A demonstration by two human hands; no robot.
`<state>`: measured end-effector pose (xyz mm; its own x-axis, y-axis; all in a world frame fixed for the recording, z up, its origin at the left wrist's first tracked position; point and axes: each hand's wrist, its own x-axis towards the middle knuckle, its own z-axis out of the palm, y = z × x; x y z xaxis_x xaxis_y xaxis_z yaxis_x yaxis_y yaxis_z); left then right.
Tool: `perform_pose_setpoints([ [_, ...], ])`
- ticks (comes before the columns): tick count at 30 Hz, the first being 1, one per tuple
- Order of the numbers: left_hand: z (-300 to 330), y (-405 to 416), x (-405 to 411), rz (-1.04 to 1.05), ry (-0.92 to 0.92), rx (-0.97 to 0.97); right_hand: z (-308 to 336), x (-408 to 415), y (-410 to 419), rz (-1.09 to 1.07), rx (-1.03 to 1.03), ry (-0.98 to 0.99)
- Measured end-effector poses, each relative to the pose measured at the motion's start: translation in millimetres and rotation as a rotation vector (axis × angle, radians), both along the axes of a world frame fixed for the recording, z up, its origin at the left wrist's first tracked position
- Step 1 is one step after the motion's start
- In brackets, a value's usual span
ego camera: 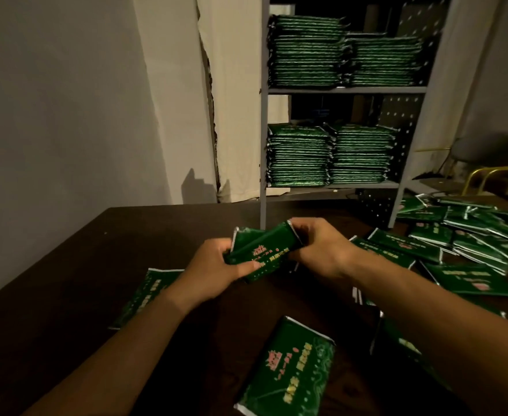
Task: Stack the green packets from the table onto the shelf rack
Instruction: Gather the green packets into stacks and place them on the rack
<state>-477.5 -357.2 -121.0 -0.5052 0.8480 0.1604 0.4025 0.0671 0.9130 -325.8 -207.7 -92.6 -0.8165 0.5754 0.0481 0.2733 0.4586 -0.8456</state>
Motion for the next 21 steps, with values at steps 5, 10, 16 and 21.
perform_pose_setpoints([
  [5, -4, 7, 15, -0.016, 0.009, -0.003, -19, 21, 5, -0.065, 0.129, -0.043],
  [10, -13, 12, 20, 0.034, 0.111, 0.000, -33, 29, 8, -0.067, 0.143, -0.022],
  [16, -12, 19, 32, 0.001, -0.023, 0.004, -29, 30, 8, -0.041, 0.155, -0.051],
  [21, -6, 27, 44, -0.012, -0.049, 0.001, -17, 51, 9, -0.039, 0.234, -0.174],
])
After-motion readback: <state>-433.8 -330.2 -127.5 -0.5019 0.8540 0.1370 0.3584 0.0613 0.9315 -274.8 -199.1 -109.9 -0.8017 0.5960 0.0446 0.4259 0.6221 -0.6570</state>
